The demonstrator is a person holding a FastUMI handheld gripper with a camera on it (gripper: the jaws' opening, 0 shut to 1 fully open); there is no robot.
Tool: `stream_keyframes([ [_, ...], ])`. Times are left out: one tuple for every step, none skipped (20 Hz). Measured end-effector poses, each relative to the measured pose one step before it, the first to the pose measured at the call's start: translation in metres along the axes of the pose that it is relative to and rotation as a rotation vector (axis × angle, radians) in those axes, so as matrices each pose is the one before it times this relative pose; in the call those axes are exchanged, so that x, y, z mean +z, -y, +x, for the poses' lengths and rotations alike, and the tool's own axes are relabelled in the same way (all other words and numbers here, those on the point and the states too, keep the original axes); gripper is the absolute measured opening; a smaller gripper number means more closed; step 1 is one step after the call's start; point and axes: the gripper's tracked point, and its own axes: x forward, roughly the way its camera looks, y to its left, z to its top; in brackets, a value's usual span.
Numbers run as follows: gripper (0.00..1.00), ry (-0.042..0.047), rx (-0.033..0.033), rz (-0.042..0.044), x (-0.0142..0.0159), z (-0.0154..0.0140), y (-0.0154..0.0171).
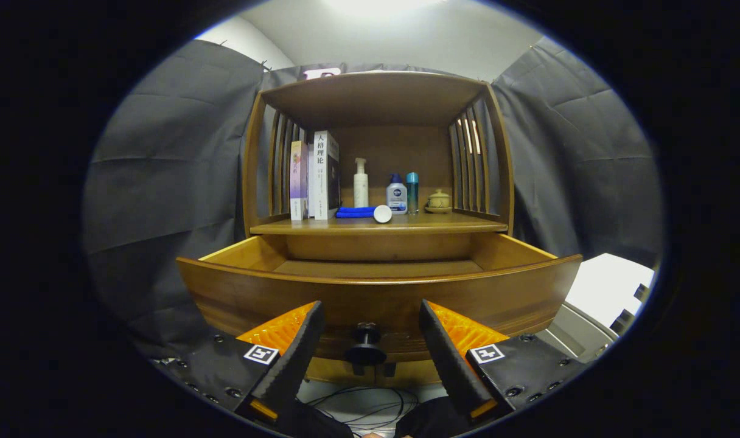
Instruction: Pull open the drawer, take out the items inside it, and place them on the countertop above the cabinet.
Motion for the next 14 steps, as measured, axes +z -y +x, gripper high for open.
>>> stream_keyframes([
  [0.98, -0.00494, 0.00157, -0.00051, -0.00243, 0.00198, -0.00168],
  [0.98, -0.00435, 0.00016, 0.00290, -0.00264, 0.00231, -0.00122],
  [0.97, -0.00496, -0.00100, 0.00370, -0.00229, 0.00247, -0.00082],
  [0.97, -0.00491, -0.00330, 0.00320, -0.00246, 0.00427, 0.00034],
  [0.97, -0.00527, -0.00427, 0.00151, -0.00200, 0.00327, 0.00065],
  [0.97, -0.00468, -0.00543, 0.00028, -0.00260, 0.00336, 0.00113],
  [0.96, -0.00796, -0.01730, 0.00012, -0.00156, 0.00169, 0.00320],
  [0.96, 0.01412, -0.00594, -0.00037, 0.00161, 0.00002, 0.00123],
  [0.96, 0.00526, -0.00617, -0.01134, -0.00066, 0.00094, -0.00075],
  [0.96, 0.00819, -0.00621, -0.01613, -0.00106, 0.00067, 0.00034],
  [0.95, 0.00361, -0.00719, -0.00963, 0.00036, 0.00031, 0.00055],
  [0.96, 0.00464, -0.00353, -0.00011, -0.00074, 0.00027, -0.00011],
  [0.96, 0.00192, -0.00024, 0.00357, 0.00007, 0.00009, -0.00052],
  [0.96, 0.01053, -0.00136, 0.00170, 0.00055, -0.00012, -0.00046],
])
